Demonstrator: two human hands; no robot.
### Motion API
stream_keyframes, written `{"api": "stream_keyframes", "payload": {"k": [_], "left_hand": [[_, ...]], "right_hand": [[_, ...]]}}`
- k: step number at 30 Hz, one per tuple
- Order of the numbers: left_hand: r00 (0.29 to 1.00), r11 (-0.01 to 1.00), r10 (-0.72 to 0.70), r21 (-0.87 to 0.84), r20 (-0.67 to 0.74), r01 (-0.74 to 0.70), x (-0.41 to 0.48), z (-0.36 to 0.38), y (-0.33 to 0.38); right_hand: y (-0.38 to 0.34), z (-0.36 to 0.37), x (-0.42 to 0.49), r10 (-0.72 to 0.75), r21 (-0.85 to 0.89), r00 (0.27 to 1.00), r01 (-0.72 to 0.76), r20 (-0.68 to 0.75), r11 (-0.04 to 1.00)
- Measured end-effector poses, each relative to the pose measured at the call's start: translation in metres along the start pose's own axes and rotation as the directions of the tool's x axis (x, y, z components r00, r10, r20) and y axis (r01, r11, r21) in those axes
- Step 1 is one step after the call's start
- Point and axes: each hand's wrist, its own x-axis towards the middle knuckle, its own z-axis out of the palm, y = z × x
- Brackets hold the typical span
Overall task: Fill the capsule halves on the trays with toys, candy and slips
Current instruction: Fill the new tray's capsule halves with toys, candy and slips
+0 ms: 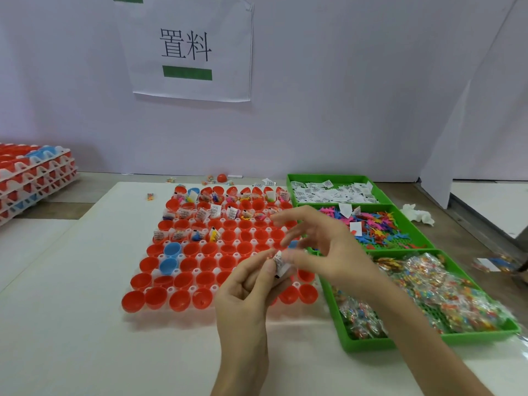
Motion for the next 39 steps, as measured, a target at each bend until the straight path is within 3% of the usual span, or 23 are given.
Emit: {"api": "stream_keyframes", "payload": {"k": [3, 5, 6, 9, 11, 16, 20, 24, 29, 34, 39], "left_hand": [[1.000, 1.000, -0.012, -0.013, -0.020, 0.012, 0.000, -0.001, 0.001], [1.000, 1.000, -0.006, 0.003, -0.022, 0.007, -0.001, 0.000, 0.000], [1.000, 1.000, -0.003, 0.015, -0.018, 0.003, -0.001, 0.000, 0.000], [1.000, 0.998, 0.004, 0.067, 0.015, -0.005, -0.003, 0.002, 0.000], [0.999, 0.994, 0.010, 0.107, 0.031, -0.014, -0.004, 0.003, 0.000], [0.999, 0.985, 0.021, 0.167, 0.039, -0.028, -0.004, 0.003, -0.002], [1.000, 0.983, 0.012, 0.182, 0.028, -0.017, -0.003, 0.003, -0.002], [1.000, 0.985, -0.001, 0.173, 0.020, -0.002, -0.003, 0.002, -0.002], [1.000, 0.986, -0.019, 0.166, 0.007, 0.018, -0.002, 0.001, -0.003], [1.000, 0.986, -0.027, 0.167, -0.004, 0.027, -0.002, 0.001, -0.003], [0.999, 0.986, -0.040, 0.159, -0.007, 0.041, -0.002, 0.001, -0.004]], "right_hand": [[0.012, -0.027, 0.003, 0.134, 0.017, 0.950, -0.135, -0.282, 0.991], [0.029, -0.042, 0.003, 0.177, -0.158, 0.870, -0.277, -0.461, 0.948], [0.038, -0.048, 0.002, 0.200, -0.263, 0.852, -0.359, -0.483, 0.895], [0.061, -0.057, -0.004, 0.409, -0.455, 0.840, -0.538, -0.356, 0.709], [0.068, -0.057, -0.004, 0.487, -0.577, 0.833, -0.540, -0.263, 0.612], [0.072, -0.054, -0.003, 0.488, -0.624, 0.827, -0.543, -0.280, 0.562], [0.069, -0.054, -0.001, 0.434, -0.612, 0.850, -0.519, -0.298, 0.596], [0.066, -0.050, 0.000, 0.510, -0.667, 0.849, -0.462, -0.141, 0.584], [0.070, -0.050, 0.002, 0.516, -0.622, 0.844, -0.485, -0.149, 0.615], [0.076, -0.052, 0.000, 0.407, -0.532, 0.850, -0.527, -0.336, 0.662], [0.068, -0.057, -0.002, 0.307, -0.196, 0.795, -0.463, -0.524, 0.864]]}}
